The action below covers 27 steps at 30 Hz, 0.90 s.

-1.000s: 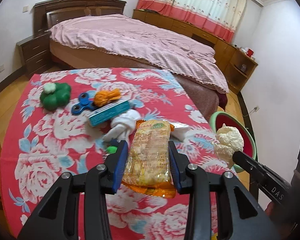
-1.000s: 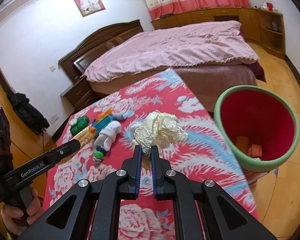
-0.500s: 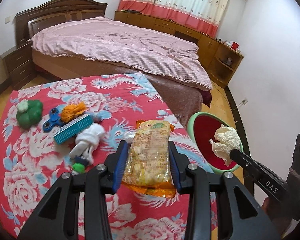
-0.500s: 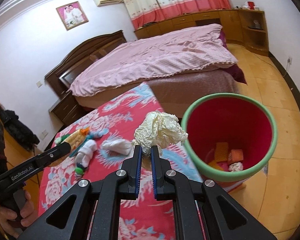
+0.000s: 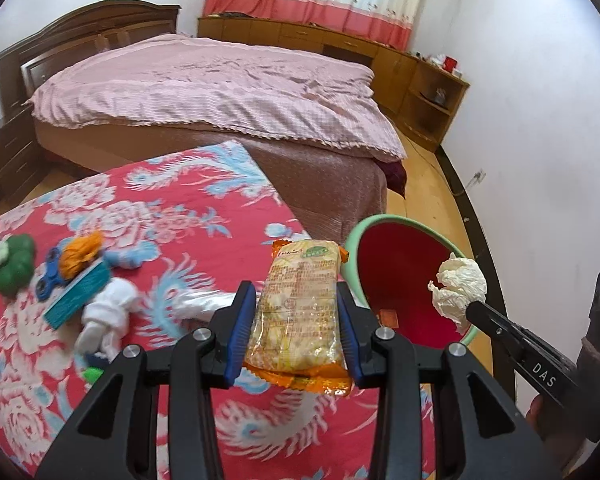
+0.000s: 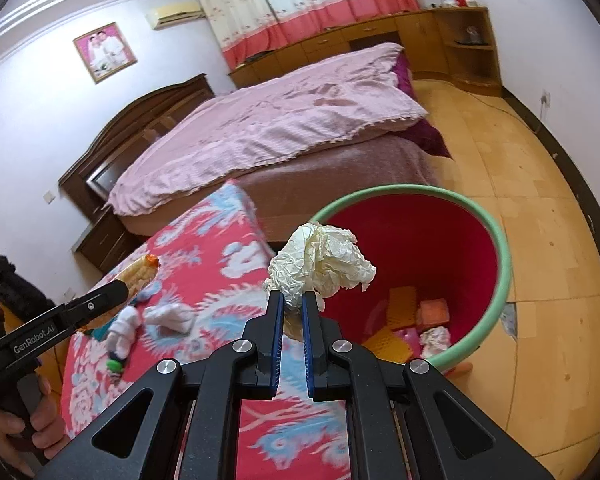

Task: Collect trash
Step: 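Carry the snack packet and crumpled paper over the red bucket with both tools, then open the left tool while the right tool opens, dropping both items into the bucket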

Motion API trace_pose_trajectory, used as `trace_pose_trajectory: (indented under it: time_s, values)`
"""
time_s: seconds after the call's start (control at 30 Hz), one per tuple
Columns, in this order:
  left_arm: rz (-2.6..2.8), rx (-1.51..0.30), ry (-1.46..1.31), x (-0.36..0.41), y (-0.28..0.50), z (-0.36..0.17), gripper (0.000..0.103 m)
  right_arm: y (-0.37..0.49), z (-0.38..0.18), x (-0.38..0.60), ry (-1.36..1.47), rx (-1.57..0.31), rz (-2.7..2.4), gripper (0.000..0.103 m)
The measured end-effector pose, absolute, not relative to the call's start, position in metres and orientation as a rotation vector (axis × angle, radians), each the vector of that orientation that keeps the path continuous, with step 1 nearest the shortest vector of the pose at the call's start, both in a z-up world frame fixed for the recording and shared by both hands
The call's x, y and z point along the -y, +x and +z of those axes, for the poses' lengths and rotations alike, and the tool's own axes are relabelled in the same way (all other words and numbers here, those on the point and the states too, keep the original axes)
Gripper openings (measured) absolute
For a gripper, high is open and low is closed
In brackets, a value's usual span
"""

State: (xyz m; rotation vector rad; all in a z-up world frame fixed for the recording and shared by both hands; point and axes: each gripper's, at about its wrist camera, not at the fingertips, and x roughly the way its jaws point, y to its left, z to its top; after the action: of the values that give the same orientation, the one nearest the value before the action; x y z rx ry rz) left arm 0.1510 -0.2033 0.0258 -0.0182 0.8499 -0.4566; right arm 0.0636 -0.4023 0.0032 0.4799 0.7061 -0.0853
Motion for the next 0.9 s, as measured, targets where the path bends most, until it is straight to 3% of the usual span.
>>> trace_pose_trajectory:
  time_s: [0.5,0.9]
  values:
    - [-0.577,-0.92,0.089,0.295,0.174,-0.01,0.04,0.066,-0.032,0.458,0.557,-0.74,-0.188,0.01]
    - [-0.625,-0.974,0.097,0.32,0.182,-0.029,0.041,0.077,-0.049,0.475,0.592,-0.768,-0.209,0.012]
